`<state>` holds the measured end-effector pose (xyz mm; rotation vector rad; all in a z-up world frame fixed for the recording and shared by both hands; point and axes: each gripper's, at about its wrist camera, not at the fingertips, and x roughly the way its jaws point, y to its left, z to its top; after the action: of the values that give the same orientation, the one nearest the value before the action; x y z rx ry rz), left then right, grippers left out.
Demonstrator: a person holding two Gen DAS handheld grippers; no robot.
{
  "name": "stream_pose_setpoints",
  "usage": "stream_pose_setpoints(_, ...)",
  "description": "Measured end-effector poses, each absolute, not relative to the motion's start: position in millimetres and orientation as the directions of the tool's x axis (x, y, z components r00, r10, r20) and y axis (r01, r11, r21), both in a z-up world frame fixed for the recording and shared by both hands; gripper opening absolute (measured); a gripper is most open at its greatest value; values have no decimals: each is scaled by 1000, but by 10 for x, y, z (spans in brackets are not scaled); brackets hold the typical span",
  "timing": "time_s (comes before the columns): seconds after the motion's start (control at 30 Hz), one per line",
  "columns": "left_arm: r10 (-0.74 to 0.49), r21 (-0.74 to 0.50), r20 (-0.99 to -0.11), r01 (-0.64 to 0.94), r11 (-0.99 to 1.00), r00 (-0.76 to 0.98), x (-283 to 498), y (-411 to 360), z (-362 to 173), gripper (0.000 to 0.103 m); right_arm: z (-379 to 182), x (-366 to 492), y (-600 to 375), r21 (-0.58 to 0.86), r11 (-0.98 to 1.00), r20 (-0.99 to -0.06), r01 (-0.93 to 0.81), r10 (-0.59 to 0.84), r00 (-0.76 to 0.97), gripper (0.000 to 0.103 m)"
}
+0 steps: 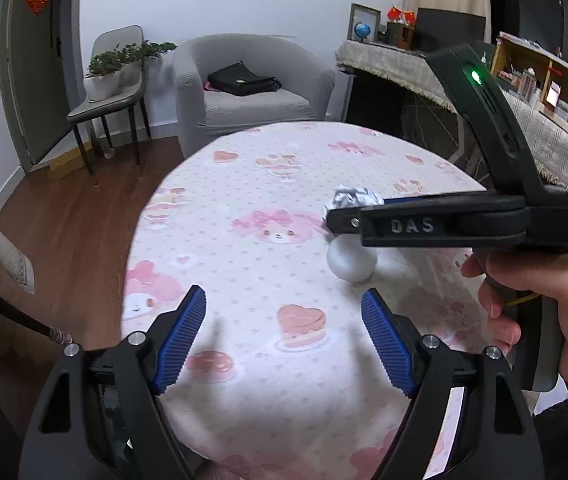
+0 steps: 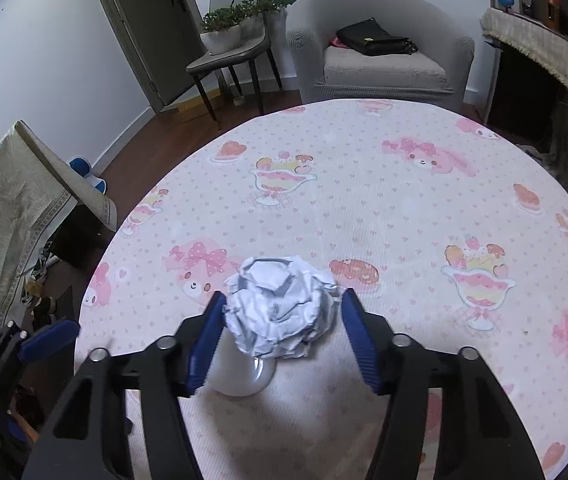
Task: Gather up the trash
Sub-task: 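Grasp the crumpled foil ball with the right gripper while the left approaches the white disc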
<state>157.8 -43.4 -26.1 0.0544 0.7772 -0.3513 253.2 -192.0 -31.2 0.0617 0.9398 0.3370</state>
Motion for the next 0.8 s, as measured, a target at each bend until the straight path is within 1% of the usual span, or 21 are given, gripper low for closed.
stream_pose_setpoints(0.1,-295,-81,-702,339,937,648,1607,-516,-293,82,-285,2530,-1926,197,943,-774,-270,318,547,51)
stream_pose_setpoints(0.2,-314,-98,-703,350,932,638,1636,-603,-301,82,-229,2497,-1977,193,940,-765,-280,323,558,50)
stream_pose_setpoints(0.37,-320,-88,-707,371,924,631,1676,-805,-322,80,-106,2447,-2201,183,949,-742,-257,305,597,50)
stream_pose_setpoints(0.73,-251,-42,-753,335,941,609,1882,-1124,-416,70,-83,2412,-2671,187,960,-738,-209,277,615,50)
stream_pose_setpoints(0.8,-234,-42,-766,317,947,598,1930,-1127,-447,65,-75,2403,-2695,186,960,-737,-211,279,616,50)
